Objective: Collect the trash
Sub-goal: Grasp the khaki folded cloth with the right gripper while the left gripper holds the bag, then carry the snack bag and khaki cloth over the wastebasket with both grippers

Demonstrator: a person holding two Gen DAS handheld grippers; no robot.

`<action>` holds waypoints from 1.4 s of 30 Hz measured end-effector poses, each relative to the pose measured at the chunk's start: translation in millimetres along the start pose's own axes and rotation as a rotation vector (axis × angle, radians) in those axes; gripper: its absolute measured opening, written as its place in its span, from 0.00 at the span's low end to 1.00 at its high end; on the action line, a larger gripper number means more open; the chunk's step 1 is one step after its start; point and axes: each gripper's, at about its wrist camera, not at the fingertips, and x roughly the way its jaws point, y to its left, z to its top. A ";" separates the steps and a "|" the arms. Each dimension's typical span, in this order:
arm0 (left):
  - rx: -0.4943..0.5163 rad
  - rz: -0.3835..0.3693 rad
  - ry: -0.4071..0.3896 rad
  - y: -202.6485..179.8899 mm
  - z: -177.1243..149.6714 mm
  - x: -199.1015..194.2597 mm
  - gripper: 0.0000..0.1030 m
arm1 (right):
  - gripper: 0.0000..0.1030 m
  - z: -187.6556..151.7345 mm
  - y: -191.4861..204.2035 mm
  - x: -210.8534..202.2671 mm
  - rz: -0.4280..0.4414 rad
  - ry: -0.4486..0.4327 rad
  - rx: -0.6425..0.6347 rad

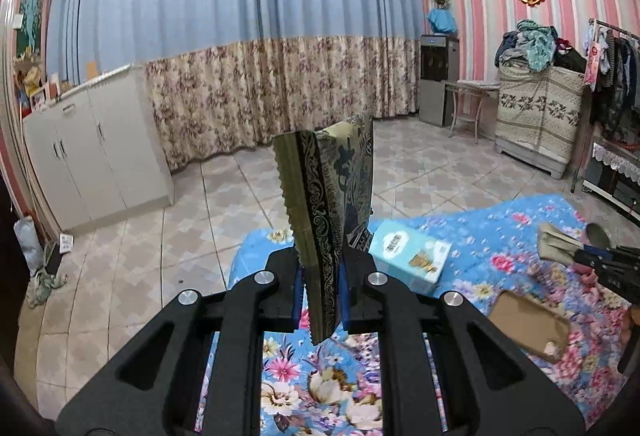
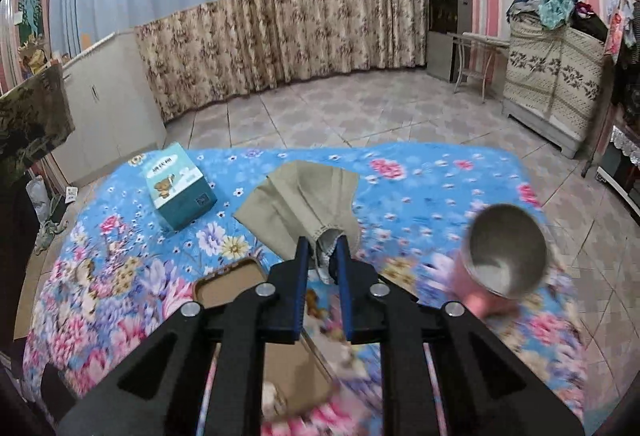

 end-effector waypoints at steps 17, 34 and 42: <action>0.152 -0.446 -0.017 -236.7 -43.4 -88.4 0.12 | 0.14 -87.5 -121.4 -202.6 -0.241 -0.100 0.136; 0.296 -0.751 -0.011 -441.1 -104.4 -153.6 0.12 | 0.14 -200.0 -273.0 -348.1 -0.579 -0.132 0.386; 0.344 -0.786 0.055 -486.9 -129.0 -144.5 0.12 | 0.14 -220.3 -292.3 -361.5 -0.621 -0.156 0.427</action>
